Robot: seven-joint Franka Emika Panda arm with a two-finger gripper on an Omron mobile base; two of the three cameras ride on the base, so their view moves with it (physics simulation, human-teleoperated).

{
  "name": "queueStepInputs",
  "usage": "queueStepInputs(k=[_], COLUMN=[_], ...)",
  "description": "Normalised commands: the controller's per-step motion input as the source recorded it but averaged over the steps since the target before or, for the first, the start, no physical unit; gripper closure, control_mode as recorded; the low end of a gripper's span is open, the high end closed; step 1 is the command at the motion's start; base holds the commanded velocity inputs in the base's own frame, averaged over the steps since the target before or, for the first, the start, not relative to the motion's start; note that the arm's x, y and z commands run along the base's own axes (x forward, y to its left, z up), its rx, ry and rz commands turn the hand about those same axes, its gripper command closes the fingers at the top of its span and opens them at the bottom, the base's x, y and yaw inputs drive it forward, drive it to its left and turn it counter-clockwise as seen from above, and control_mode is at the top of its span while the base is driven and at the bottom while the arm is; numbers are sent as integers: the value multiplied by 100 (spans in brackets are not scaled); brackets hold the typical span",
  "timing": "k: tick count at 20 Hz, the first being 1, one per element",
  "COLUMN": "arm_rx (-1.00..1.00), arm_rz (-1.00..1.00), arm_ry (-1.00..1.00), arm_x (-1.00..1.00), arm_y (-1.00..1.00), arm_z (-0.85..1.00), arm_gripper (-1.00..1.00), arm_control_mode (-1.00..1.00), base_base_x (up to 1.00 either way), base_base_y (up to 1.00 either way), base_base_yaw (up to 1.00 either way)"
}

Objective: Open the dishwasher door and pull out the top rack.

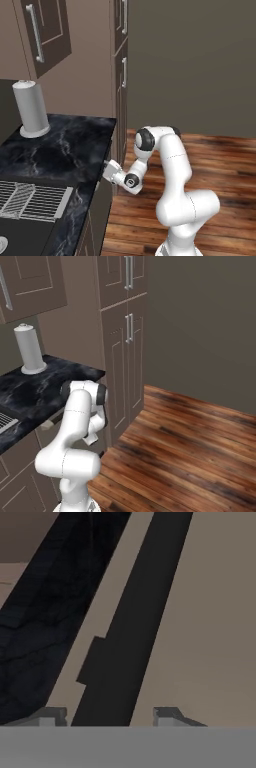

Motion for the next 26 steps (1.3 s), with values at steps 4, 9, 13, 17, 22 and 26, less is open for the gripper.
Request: queueStepInputs(k=[4,9,13,17,22,26], arm_rx=[-1,0,0,0,0,0], arm_rz=[-4,-4,-4,-5,-7,-9], arm_ry=[-12,-14,-13,-14,-11,-6], arm_x=[-26,-46,-56,-67,-76,-84], arm_y=[14,-2,-23,-41,-63,-81], arm_z=[30,31,27,22,8,0], arm_gripper=[100,100,100,100,100,100], arm_control_mode=[-100,-100,-100,-100,-100,-100], base_base_x=[0,0,0,0,0,0], base_base_y=[0,0,0,0,0,0], base_base_yaw=[0,0,0,0,0,0])
